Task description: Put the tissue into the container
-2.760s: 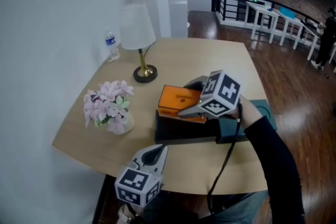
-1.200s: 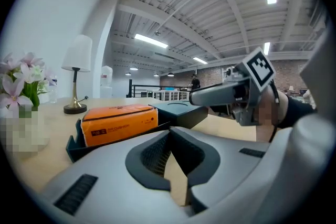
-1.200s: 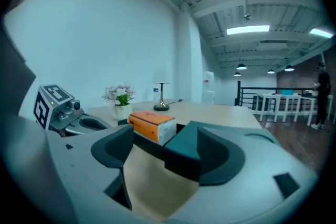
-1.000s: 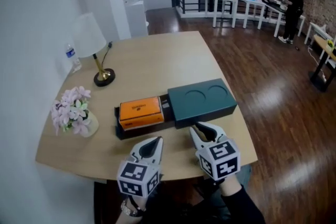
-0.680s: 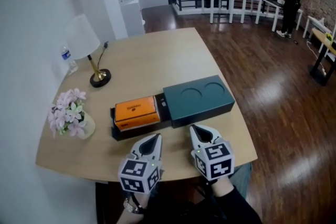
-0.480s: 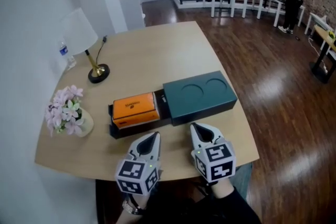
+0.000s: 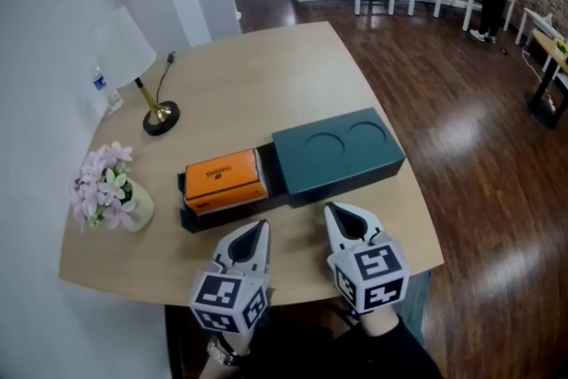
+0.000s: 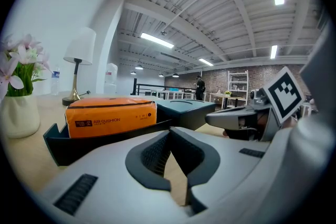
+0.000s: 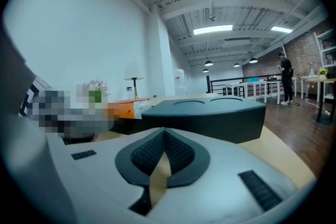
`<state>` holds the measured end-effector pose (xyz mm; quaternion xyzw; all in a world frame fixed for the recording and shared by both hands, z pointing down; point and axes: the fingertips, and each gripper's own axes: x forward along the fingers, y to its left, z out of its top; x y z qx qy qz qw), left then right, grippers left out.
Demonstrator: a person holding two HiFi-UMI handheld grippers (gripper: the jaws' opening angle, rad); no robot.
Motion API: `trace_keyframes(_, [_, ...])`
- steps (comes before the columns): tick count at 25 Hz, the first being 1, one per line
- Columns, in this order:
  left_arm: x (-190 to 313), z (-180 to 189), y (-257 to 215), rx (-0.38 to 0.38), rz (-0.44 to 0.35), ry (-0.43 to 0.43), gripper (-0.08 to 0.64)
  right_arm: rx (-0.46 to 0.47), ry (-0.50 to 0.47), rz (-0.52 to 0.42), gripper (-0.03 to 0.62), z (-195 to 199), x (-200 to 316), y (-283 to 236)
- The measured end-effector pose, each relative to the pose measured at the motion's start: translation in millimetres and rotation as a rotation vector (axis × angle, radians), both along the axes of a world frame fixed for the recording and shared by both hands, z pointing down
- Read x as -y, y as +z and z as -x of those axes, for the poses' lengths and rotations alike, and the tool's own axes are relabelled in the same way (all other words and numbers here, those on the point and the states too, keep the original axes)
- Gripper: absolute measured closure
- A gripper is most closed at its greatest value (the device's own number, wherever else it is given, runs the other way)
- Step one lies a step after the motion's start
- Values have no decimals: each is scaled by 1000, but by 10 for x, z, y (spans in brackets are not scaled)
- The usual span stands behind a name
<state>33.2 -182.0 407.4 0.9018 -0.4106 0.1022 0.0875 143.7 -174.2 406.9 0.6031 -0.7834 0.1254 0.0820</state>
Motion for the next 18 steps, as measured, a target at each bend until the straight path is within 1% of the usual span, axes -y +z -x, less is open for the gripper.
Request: trace_keyframes(18, [-1,6,4,1,3,0,560,6,-8,-1,592,12,-8,-2])
